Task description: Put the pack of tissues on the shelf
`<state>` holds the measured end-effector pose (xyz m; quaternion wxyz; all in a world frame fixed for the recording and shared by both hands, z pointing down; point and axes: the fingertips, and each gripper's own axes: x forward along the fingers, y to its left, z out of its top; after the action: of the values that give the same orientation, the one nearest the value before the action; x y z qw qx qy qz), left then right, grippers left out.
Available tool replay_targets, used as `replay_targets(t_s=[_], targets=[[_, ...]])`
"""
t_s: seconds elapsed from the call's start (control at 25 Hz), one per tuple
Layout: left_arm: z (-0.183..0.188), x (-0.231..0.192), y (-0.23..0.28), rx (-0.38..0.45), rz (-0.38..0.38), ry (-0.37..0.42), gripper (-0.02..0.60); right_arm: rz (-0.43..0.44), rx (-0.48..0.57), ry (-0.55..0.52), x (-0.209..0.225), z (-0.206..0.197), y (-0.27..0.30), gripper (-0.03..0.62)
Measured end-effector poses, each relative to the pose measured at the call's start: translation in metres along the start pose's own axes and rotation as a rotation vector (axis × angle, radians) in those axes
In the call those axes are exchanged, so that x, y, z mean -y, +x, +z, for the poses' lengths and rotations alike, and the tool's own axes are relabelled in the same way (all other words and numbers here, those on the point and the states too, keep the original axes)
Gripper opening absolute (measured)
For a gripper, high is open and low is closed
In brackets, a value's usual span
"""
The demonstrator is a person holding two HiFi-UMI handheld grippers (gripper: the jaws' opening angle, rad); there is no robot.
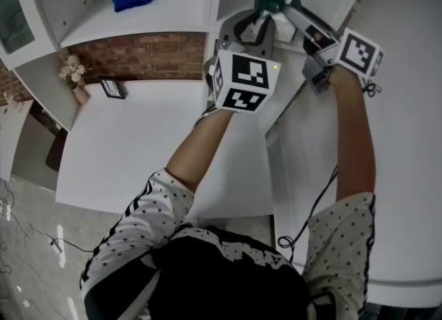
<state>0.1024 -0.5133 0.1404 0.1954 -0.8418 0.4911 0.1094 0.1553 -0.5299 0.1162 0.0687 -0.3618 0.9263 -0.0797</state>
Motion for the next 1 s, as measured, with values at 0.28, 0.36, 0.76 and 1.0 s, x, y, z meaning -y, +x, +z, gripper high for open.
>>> replay_targets(t_s=[0.28, 0.36, 0.76, 1.0], targets=[[0.003, 0.001, 0.007, 0.002, 0.011, -0.018, 0.103, 0.001, -0.04, -0.129, -0.01, -0.008, -0.01, 0.31], [0.003, 0.002, 0.009, -0.005, 0.015, -0.014, 0.103, -0.049, -0.067, -0.159, -0.005, -0.013, -0.01, 0.31], [-0.001, -0.004, 0.021, -0.02, -0.012, -0.015, 0.11, -0.196, -0.123, -0.223, 0.018, -0.016, 0.001, 0.245], [-0.006, -0.011, 0.02, -0.04, -0.011, -0.02, 0.115, -0.213, -0.129, -0.214, 0.027, -0.016, 0.011, 0.245]])
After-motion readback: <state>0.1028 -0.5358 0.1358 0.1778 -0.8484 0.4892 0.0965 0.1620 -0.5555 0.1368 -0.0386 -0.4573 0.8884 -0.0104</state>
